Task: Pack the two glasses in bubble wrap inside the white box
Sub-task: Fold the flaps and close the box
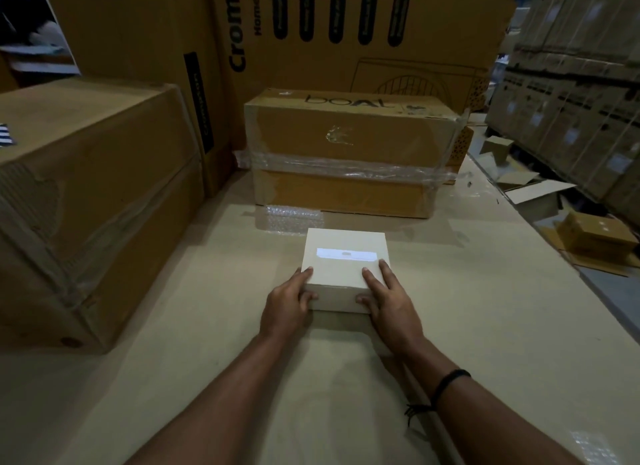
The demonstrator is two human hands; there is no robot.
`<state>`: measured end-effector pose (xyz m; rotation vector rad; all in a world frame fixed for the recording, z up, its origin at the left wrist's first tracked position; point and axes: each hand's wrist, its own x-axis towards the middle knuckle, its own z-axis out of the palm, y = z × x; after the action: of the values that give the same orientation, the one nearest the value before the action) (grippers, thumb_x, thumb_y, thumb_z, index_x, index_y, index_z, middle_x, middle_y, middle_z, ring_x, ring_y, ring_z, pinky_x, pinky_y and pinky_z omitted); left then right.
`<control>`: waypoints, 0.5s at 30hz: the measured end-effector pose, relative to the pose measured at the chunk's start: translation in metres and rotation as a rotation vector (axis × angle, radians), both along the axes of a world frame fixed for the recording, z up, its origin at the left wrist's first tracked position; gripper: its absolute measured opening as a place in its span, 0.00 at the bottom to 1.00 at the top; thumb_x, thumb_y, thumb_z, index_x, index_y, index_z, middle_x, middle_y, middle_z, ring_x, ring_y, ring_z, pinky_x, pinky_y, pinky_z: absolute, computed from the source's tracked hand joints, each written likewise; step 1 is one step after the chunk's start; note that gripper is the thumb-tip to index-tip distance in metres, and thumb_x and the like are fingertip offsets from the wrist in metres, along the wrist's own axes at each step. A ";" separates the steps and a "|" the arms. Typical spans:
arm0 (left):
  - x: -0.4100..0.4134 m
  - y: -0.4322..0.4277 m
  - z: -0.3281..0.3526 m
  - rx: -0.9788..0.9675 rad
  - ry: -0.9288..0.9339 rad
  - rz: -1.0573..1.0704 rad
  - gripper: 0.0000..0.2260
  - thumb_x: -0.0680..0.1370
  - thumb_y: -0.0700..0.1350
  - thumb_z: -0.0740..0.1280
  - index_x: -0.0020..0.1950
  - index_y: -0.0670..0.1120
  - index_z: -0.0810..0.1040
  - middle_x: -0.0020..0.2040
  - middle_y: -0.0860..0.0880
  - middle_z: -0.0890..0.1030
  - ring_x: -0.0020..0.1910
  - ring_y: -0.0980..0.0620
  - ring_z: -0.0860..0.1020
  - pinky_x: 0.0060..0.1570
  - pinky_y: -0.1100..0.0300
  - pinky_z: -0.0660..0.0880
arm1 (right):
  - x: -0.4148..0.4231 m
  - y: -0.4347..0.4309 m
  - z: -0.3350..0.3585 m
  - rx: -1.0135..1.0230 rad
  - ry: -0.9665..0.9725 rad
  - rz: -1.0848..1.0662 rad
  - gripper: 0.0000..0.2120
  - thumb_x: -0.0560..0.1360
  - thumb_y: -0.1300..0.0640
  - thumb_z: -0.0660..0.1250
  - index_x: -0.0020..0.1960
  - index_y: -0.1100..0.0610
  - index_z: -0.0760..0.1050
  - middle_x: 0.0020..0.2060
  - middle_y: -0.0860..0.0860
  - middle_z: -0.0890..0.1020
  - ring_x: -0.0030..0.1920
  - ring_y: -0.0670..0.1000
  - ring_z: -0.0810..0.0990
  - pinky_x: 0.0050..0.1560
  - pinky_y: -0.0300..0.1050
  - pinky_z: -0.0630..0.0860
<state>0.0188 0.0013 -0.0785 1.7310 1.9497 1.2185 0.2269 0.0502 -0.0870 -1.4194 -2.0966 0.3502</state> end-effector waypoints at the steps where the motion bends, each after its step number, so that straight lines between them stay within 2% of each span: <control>1: -0.002 0.008 0.002 -0.021 0.013 0.008 0.22 0.74 0.34 0.69 0.67 0.46 0.77 0.64 0.46 0.79 0.56 0.47 0.81 0.58 0.57 0.74 | -0.002 0.006 0.001 -0.017 0.000 -0.003 0.24 0.78 0.52 0.68 0.72 0.52 0.70 0.77 0.56 0.61 0.74 0.58 0.65 0.68 0.49 0.68; 5: -0.004 0.030 0.007 -0.109 0.059 -0.018 0.22 0.76 0.37 0.67 0.70 0.47 0.74 0.62 0.47 0.80 0.59 0.44 0.79 0.57 0.57 0.73 | -0.008 0.027 0.003 -0.080 -0.021 -0.001 0.25 0.78 0.52 0.66 0.74 0.51 0.68 0.77 0.56 0.59 0.75 0.58 0.61 0.72 0.47 0.63; 7: -0.002 0.035 0.010 -0.148 0.152 -0.024 0.23 0.77 0.40 0.66 0.73 0.47 0.70 0.70 0.45 0.74 0.65 0.43 0.74 0.61 0.55 0.71 | -0.008 0.033 0.005 -0.089 -0.136 -0.006 0.27 0.80 0.47 0.63 0.77 0.50 0.62 0.78 0.56 0.56 0.76 0.59 0.57 0.74 0.50 0.60; 10: 0.002 0.032 0.012 -0.127 0.459 -0.024 0.31 0.78 0.45 0.65 0.79 0.50 0.57 0.79 0.45 0.56 0.76 0.45 0.58 0.72 0.55 0.59 | -0.007 0.032 0.014 0.030 -0.493 -0.004 0.32 0.80 0.36 0.51 0.79 0.48 0.50 0.79 0.55 0.48 0.78 0.60 0.48 0.76 0.57 0.50; 12: 0.002 0.028 0.009 -0.097 0.566 -0.069 0.33 0.78 0.46 0.63 0.80 0.49 0.51 0.80 0.46 0.51 0.78 0.47 0.52 0.75 0.55 0.51 | -0.004 0.025 0.020 0.075 -0.519 0.033 0.34 0.79 0.34 0.46 0.79 0.48 0.48 0.80 0.53 0.48 0.79 0.58 0.46 0.76 0.58 0.48; 15: 0.002 0.019 0.000 -0.131 0.615 -0.134 0.30 0.80 0.44 0.58 0.80 0.47 0.50 0.80 0.48 0.50 0.79 0.49 0.47 0.75 0.56 0.45 | -0.001 0.016 0.008 0.041 -0.532 0.065 0.34 0.79 0.33 0.43 0.80 0.47 0.43 0.80 0.50 0.47 0.79 0.56 0.44 0.76 0.56 0.44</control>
<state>0.0206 0.0206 -0.0781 2.3059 2.1041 0.5257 0.2259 0.0658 -0.0790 -1.5447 -2.5531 -0.0603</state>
